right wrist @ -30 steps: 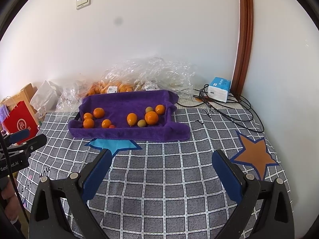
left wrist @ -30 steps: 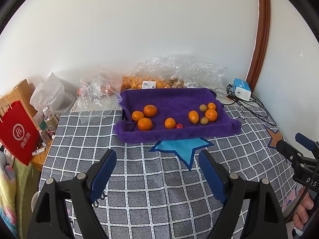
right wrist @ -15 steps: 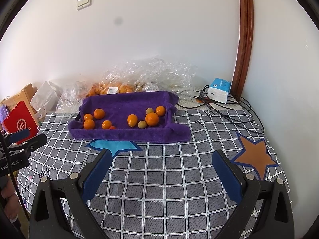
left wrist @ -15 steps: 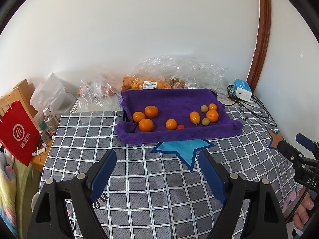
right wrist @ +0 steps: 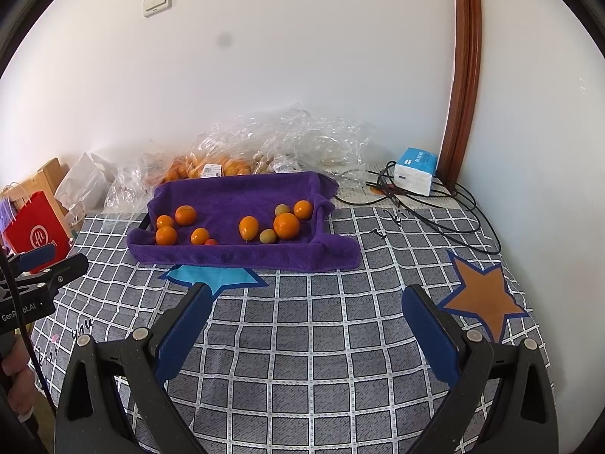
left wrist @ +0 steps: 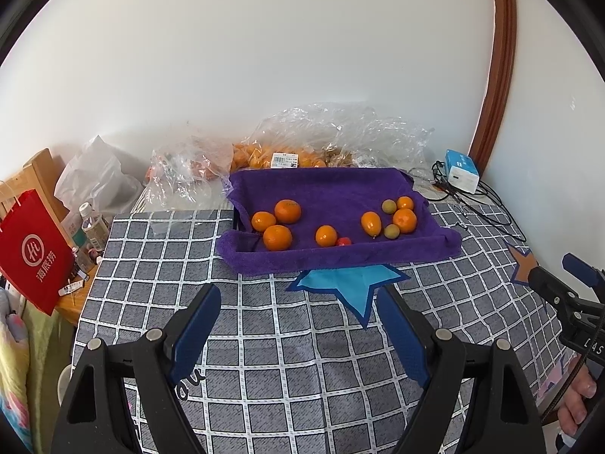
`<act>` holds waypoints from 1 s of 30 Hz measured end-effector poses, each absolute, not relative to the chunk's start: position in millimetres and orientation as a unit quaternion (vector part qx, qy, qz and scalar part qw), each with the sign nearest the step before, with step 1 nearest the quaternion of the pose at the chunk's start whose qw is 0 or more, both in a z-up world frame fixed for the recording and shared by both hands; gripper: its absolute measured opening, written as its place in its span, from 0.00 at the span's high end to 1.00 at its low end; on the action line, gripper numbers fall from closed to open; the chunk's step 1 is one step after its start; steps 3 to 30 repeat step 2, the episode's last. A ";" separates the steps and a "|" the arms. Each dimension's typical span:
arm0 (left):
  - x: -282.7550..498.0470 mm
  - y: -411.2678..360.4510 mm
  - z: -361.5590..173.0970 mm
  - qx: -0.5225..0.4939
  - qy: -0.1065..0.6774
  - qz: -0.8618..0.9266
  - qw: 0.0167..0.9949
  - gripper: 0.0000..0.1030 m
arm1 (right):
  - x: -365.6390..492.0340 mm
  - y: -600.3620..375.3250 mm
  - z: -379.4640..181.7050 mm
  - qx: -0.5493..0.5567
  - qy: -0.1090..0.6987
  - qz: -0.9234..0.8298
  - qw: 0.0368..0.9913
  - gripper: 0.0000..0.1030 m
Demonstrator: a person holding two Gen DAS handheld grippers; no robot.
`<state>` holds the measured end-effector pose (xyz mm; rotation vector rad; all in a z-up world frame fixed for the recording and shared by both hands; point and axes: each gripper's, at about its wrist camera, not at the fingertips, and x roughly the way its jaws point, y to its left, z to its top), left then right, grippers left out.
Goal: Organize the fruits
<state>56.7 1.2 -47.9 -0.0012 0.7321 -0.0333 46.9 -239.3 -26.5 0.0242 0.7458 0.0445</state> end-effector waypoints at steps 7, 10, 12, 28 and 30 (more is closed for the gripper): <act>58.4 1.2 -49.7 0.002 0.358 -0.014 0.934 0.19 | 48.2 -238.3 -27.5 0.013 0.365 0.023 0.931 0.04; 58.4 1.2 -49.7 0.002 0.358 -0.014 0.934 0.19 | 48.2 -238.3 -27.5 0.013 0.365 0.023 0.931 0.04; 58.4 1.2 -49.7 0.002 0.358 -0.014 0.934 0.19 | 48.2 -238.3 -27.5 0.013 0.365 0.023 0.931 0.04; 58.4 1.2 -49.7 0.002 0.358 -0.014 0.934 0.19 | 48.2 -238.3 -27.5 0.013 0.365 0.023 0.931 0.04; 58.4 1.2 -49.7 0.002 0.358 -0.014 0.934 0.19 | 48.2 -238.3 -27.5 0.013 0.365 0.023 0.931 0.04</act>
